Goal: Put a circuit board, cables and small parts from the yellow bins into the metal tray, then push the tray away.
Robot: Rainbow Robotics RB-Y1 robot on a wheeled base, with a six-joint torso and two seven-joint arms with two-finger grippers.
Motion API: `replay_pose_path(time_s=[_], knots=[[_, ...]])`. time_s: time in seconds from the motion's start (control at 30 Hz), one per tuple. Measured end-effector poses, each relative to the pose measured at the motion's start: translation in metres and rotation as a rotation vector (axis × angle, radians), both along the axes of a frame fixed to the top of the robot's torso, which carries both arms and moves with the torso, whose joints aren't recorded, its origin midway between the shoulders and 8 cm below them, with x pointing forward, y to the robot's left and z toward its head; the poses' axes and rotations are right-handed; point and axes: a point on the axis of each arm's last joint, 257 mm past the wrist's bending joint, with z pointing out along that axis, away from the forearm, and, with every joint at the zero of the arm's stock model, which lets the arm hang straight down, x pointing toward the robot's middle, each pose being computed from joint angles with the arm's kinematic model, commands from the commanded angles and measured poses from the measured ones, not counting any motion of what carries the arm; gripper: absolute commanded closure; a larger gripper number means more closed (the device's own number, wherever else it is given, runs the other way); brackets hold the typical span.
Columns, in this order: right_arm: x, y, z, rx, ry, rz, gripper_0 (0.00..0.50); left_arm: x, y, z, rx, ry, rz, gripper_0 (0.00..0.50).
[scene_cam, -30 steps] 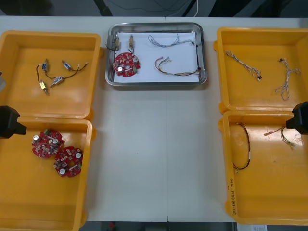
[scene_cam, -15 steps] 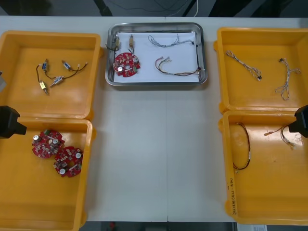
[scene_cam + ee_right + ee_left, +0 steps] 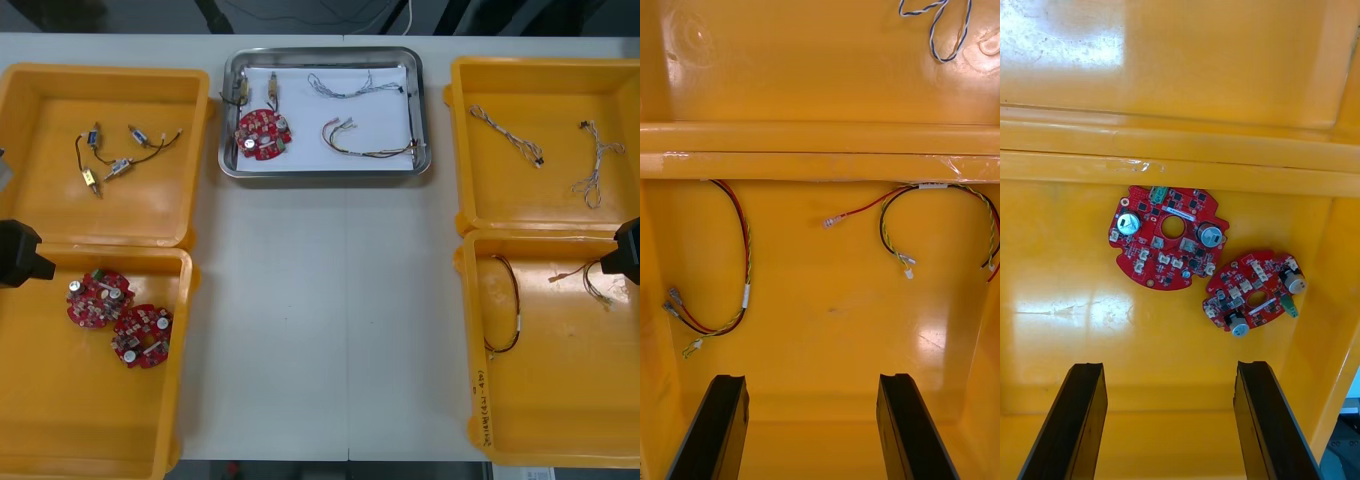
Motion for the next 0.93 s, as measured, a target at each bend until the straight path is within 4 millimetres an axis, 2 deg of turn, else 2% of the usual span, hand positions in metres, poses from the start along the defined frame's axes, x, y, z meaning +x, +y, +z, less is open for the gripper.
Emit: replay_pose_path(time_s=[0.93], knots=[[0.0,0.0,0.0,0.0,0.0,0.0,0.0,0.0,0.0,0.0,0.0,0.0,0.0,0.0]])
